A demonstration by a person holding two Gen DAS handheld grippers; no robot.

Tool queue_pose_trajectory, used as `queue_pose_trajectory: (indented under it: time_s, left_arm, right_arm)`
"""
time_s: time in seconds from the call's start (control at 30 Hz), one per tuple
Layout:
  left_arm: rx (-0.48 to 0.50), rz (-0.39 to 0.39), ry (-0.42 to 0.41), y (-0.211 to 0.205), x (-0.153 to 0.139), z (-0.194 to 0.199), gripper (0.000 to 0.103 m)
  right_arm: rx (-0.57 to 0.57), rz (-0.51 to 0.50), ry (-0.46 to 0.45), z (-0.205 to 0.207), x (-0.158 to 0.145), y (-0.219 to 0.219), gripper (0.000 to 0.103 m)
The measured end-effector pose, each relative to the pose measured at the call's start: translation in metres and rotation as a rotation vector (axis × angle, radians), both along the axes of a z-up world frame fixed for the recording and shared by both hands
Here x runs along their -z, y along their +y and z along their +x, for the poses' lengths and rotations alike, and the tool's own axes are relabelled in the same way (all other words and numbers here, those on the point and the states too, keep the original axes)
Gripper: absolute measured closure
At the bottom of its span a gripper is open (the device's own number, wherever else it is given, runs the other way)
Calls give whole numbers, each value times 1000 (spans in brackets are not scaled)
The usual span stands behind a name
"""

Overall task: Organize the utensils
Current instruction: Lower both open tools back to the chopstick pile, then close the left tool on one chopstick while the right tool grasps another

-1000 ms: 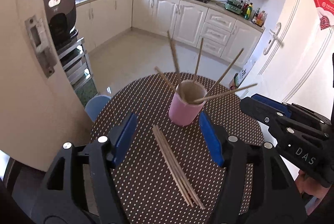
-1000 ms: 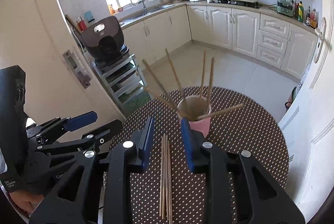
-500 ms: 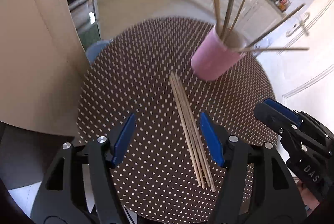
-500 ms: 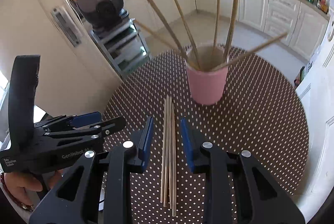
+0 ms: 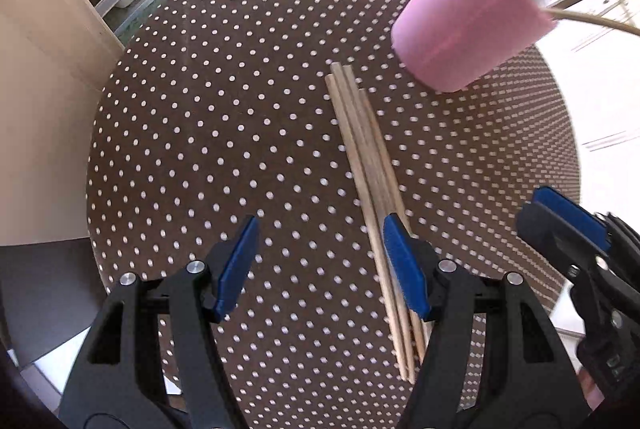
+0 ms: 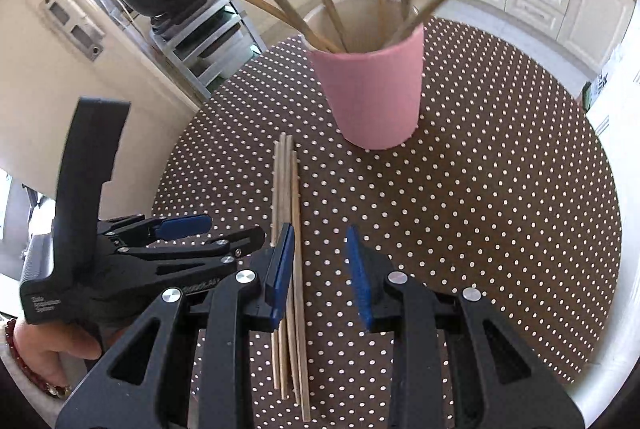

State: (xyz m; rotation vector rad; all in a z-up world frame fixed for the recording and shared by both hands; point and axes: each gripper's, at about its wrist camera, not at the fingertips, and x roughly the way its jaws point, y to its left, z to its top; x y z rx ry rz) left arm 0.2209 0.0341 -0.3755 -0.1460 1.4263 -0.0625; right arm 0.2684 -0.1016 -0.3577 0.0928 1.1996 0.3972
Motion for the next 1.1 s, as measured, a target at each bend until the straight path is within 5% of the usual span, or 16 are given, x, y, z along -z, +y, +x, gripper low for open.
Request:
queue_pose_trajectory:
  time_s: [0.47,0.83,0.97,1.1]
  left_arm:
    - [27,140,60,-26,21,39,37]
    - [-65,81,65,17,26,53,38]
    - [-54,98,72,26,30,64,43]
    - [-60,110,73,30,33,83,61]
  right_arm:
    - [-46,16,57,29,15,13,78]
    - [-157,-43,114,58,42,57,84]
    - [-167,-62,146,66,52,61,91]
    - [-200,-71,164,70,57,72,93]
